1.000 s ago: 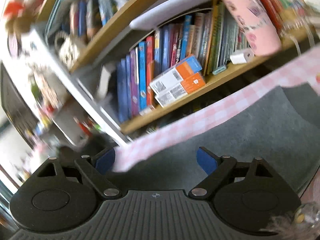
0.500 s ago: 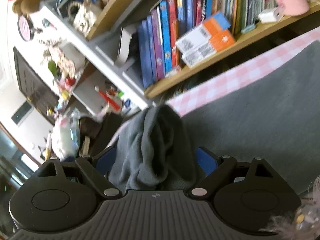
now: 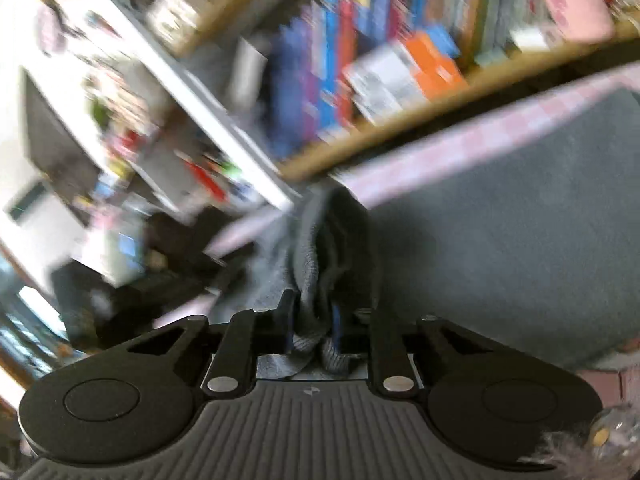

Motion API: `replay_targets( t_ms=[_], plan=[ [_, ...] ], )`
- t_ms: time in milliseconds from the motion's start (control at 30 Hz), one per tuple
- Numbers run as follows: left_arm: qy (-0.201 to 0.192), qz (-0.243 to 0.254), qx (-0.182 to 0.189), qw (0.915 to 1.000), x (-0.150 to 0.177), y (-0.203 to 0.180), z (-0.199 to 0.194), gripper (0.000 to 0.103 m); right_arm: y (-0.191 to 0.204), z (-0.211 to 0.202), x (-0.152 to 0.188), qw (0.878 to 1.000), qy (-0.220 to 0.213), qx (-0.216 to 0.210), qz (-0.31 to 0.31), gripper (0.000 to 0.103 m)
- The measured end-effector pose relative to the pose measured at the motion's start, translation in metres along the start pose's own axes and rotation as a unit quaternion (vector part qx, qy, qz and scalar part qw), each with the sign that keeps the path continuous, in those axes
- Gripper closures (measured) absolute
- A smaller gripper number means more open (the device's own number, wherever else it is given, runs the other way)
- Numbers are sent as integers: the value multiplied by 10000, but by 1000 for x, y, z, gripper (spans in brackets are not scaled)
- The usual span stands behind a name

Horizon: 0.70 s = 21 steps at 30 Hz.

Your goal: Fold clothes

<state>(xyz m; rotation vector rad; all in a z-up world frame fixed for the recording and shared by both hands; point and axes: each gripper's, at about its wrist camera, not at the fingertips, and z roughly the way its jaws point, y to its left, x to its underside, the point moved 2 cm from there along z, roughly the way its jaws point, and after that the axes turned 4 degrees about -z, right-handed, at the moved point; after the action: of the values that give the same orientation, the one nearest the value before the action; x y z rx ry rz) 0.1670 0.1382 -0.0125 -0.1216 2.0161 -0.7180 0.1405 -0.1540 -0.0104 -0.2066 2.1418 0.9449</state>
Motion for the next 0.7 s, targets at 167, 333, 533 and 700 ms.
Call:
replay_targets(
  t_ms=[167, 333, 533, 700],
  plan=[
    [-75, 32, -42, 10000, 5, 1, 1, 87, -1, 1, 4, 9996, -47, 230, -186, 70],
    [-444, 383, -152, 9982, 4, -15, -19, 82, 11, -12, 0, 9947, -559, 437, -740, 64],
    [-624, 380, -204, 9971, 9, -21, -37, 80, 13, -16, -3, 9904, -799, 598, -955, 64],
    [-756, 310, -231, 9964, 14, -25, -51, 46, 13, -12, -1, 9897, -736, 673, -1026, 59]
  ],
)
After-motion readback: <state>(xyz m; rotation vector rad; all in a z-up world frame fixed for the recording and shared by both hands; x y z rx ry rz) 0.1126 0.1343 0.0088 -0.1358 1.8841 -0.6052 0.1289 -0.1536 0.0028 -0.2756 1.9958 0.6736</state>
